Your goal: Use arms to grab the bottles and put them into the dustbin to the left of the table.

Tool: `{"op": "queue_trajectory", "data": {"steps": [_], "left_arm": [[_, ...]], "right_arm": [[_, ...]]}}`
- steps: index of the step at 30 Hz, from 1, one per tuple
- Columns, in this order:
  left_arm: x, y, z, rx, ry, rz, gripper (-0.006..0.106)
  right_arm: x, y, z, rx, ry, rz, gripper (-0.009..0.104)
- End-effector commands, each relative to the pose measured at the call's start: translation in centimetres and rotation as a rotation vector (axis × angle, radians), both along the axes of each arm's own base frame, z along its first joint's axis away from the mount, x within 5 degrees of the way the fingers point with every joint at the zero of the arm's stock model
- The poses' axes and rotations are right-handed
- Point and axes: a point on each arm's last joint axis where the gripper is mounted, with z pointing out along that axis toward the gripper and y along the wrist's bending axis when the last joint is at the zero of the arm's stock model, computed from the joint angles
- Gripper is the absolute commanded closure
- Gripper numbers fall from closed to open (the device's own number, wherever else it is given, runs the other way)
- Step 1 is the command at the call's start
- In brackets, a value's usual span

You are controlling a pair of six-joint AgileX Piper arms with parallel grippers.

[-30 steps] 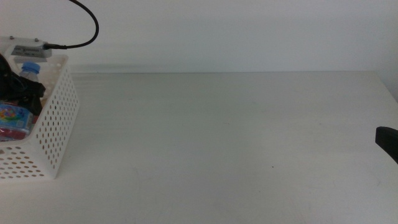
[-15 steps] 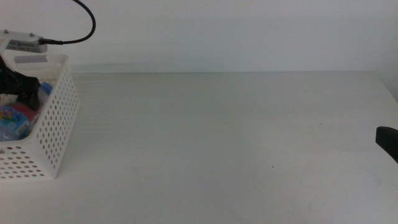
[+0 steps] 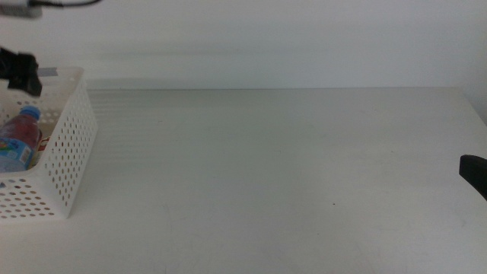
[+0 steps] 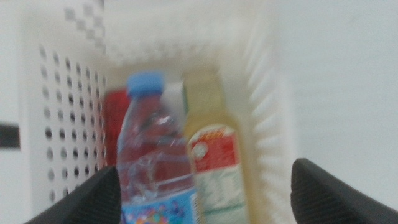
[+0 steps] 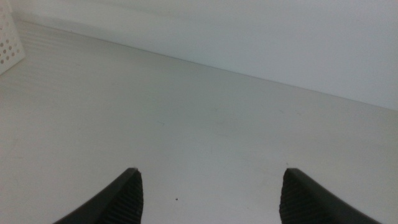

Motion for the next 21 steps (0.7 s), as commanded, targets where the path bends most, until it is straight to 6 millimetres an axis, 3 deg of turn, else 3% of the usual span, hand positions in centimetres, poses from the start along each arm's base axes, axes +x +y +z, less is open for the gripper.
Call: {"op": "queue_trajectory", "data": {"steps": [1,6,11,21], "left_arm": [[-1.7,-1.8,4.8,-0.008,-0.212,-0.028,0.012],[-4.6,-4.8,6.6,0.007,-0.39,-0.088,0.012],[-7.9,-6.3,7.8,-0.015,-0.533,-0.096,0.012],[-15.0,-7.0,9.4,-0.016,-0.728,-0.095,0.012]], "right_arm": [[0.2,0.1,1.4,0.019,-0.088,0.007,0.038],[0.2,0.1,1.4,0.019,-0.088,0.007,0.038],[0.2,0.1,1.4,0.019,-0.088,0.007,0.038],[0.2,0.1,1.4,0.019,-0.088,0.007,0.038]]}}
